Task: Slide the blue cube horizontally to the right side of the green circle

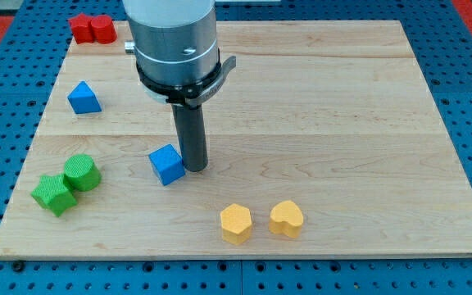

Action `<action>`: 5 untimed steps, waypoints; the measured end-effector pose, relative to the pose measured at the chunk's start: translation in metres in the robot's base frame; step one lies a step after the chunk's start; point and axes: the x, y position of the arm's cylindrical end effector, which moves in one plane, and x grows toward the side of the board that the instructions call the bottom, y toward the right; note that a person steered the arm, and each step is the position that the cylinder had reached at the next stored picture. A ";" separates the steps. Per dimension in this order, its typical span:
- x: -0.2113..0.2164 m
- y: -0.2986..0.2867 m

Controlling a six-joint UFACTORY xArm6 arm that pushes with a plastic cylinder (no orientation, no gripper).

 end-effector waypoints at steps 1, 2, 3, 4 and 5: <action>-0.037 -0.001; -0.044 -0.028; -0.034 -0.045; -0.015 -0.063; 0.015 -0.067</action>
